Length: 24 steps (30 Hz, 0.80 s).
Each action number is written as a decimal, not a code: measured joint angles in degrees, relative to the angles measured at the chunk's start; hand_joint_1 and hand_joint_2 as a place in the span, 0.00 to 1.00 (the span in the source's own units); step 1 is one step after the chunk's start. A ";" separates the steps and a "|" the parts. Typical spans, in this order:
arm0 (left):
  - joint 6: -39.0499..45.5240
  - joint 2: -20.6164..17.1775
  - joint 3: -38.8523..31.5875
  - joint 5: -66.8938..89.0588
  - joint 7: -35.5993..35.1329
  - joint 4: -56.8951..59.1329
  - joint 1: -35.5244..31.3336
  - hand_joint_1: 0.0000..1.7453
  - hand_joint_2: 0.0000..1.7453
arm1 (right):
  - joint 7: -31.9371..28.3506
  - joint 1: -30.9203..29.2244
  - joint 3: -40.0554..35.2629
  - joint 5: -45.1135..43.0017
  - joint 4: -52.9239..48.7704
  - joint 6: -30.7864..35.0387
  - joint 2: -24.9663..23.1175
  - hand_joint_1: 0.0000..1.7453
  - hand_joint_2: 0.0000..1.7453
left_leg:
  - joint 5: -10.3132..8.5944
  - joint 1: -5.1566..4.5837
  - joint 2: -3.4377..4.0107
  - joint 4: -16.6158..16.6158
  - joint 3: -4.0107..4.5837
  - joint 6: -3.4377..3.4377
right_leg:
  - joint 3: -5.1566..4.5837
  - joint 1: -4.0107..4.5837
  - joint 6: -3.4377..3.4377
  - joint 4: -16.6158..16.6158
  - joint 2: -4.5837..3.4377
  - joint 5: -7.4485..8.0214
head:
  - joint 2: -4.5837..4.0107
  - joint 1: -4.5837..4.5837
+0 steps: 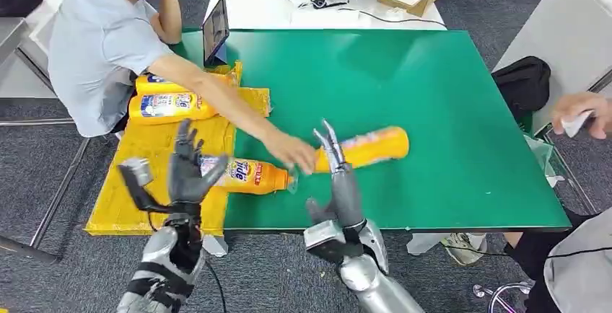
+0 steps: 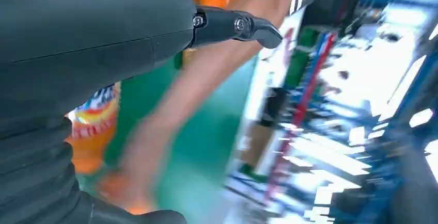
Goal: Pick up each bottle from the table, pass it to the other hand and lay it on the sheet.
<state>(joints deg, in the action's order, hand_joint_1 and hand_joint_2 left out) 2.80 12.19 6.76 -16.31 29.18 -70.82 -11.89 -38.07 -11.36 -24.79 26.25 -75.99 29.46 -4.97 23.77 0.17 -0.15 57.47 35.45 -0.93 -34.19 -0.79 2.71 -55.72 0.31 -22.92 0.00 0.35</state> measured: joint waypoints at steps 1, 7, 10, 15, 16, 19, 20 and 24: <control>-0.15 0.00 -0.44 -1.71 0.04 -2.39 1.84 0.00 1.00 | 1.28 0.00 0.06 4.70 0.87 0.11 0.64 0.00 0.00 | 0.00 0.00 0.00 -0.01 0.02 0.00 | -0.02 0.00 0.00 0.01 0.00 -0.01 | 0.00 0.02; 2.38 -0.09 -2.87 1.36 1.97 -12.79 9.97 0.00 1.00 | 5.28 -0.93 1.99 14.52 5.79 0.42 5.21 0.00 0.00 | 0.00 -0.01 -0.05 0.00 0.10 -0.01 | -0.07 -0.01 0.01 0.02 0.02 -0.02 | 0.00 0.00; 3.13 -0.11 -3.33 2.33 2.10 -15.50 11.62 0.00 1.00 | 6.44 -1.32 2.71 15.78 7.14 -0.02 6.33 0.00 0.00 | 0.00 -0.01 -0.04 0.00 0.10 -0.01 | -0.07 -0.01 0.01 0.02 0.02 0.00 | 0.00 0.00; 8.95 -0.13 -4.75 5.92 3.80 -20.78 14.73 0.00 1.00 | 13.18 -1.80 3.45 20.71 9.95 -3.13 8.32 0.00 0.00 | -0.01 0.00 -0.04 0.00 0.09 -0.01 | -0.07 0.00 0.01 0.02 0.02 0.00 | 0.00 0.02; 9.66 -0.22 -5.17 6.50 3.80 -21.97 15.52 0.00 1.00 | 13.99 -1.80 3.96 21.12 10.75 -3.56 8.84 0.00 0.00 | -0.01 0.00 -0.06 0.00 0.10 -0.01 | -0.07 0.00 0.01 0.01 0.04 0.00 | 0.00 0.02; 11.18 -0.44 -5.91 8.70 4.04 -25.11 17.14 0.00 1.00 | 14.88 -1.79 4.87 21.45 12.34 -4.33 9.60 0.00 0.00 | 0.00 0.00 -0.04 0.00 0.11 -0.01 | -0.09 0.00 0.01 0.01 0.02 -0.01 | 0.00 0.02; 11.91 -0.52 -5.95 9.67 4.22 -26.08 17.65 0.00 1.00 | 15.45 -1.79 5.09 21.71 12.76 -4.57 9.69 0.00 0.00 | 0.01 0.00 -0.03 0.00 0.11 -0.01 | -0.09 0.00 0.01 0.02 0.02 -0.01 | 0.00 0.00; 13.86 -0.94 -6.04 12.34 4.26 -29.68 19.17 0.00 1.00 | 19.65 -1.82 5.88 23.52 14.25 -6.01 9.84 0.00 0.00 | 0.01 0.00 -0.06 0.00 0.12 -0.01 | -0.09 0.00 0.00 0.03 0.04 -0.02 | 0.00 0.00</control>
<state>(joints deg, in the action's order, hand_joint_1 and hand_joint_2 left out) 16.66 11.26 0.72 -3.98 33.44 -100.50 7.28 -18.42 -13.18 -18.91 49.77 -61.74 23.45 4.87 23.78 0.17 -0.22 57.47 35.57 -0.94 -34.29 -0.80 2.72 -55.69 0.35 -22.94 0.00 0.35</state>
